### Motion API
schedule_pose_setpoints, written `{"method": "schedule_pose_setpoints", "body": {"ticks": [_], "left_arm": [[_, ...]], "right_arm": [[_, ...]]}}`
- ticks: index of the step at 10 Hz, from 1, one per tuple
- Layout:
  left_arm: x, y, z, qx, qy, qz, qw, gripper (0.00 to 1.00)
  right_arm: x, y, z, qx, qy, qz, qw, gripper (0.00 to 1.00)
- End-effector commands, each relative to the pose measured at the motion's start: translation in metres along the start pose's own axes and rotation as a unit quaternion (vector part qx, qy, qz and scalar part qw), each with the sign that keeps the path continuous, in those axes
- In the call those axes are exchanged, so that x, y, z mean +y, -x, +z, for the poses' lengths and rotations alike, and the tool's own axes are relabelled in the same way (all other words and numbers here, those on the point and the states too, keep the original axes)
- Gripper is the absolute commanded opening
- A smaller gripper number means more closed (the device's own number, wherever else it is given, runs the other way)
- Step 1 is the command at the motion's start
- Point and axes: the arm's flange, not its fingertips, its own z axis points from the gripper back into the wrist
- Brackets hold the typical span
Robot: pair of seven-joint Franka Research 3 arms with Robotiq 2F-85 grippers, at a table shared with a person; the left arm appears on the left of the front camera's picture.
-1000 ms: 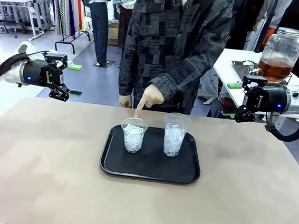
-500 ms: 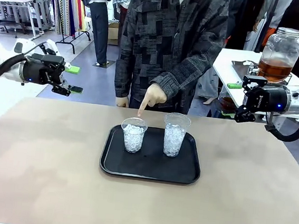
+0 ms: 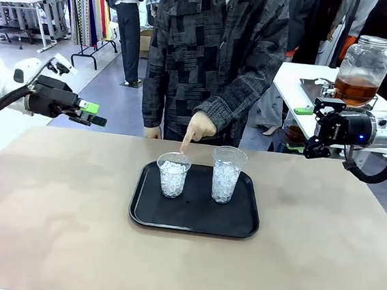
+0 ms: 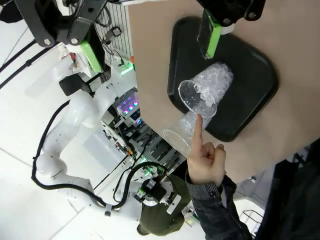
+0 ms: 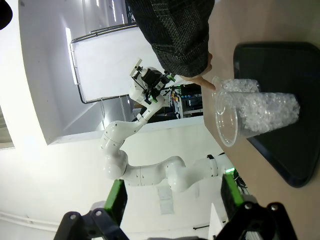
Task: Pour the drink into the iced cup.
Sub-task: Pick up the iced cup indicated by the human and present it to them.
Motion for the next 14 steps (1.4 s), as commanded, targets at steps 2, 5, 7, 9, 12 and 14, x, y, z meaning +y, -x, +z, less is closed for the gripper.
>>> {"method": "schedule_pose_setpoints", "body": {"ticks": [2, 5, 7, 9, 12, 14], "left_arm": [[-0.002, -0.002, -0.001, -0.007, 0.007, 0.002, 1.000, 1.00], [0.009, 0.003, -0.008, -0.004, -0.023, -0.186, 0.982, 1.00], [0.021, 0.012, -0.021, 0.017, -0.053, -0.288, 0.956, 1.00], [0.026, 0.021, -0.031, 0.007, -0.084, -0.352, 0.932, 1.00], [0.036, 0.033, -0.043, -0.013, -0.073, -0.384, 0.920, 1.00], [0.035, 0.028, -0.039, 0.000, -0.081, -0.374, 0.924, 1.00]], "right_arm": [[0.001, 0.000, 0.000, -0.001, -0.001, 0.004, 1.000, 1.00], [0.001, 0.000, 0.000, -0.001, -0.001, 0.004, 1.000, 1.00], [0.001, 0.000, 0.000, -0.001, -0.001, 0.004, 1.000, 1.00], [0.001, 0.000, 0.000, -0.001, -0.001, 0.004, 1.000, 1.00], [0.001, 0.000, 0.000, -0.001, -0.001, 0.004, 1.000, 1.00], [0.001, 0.000, 0.000, -0.001, -0.001, 0.004, 1.000, 1.00]]}}
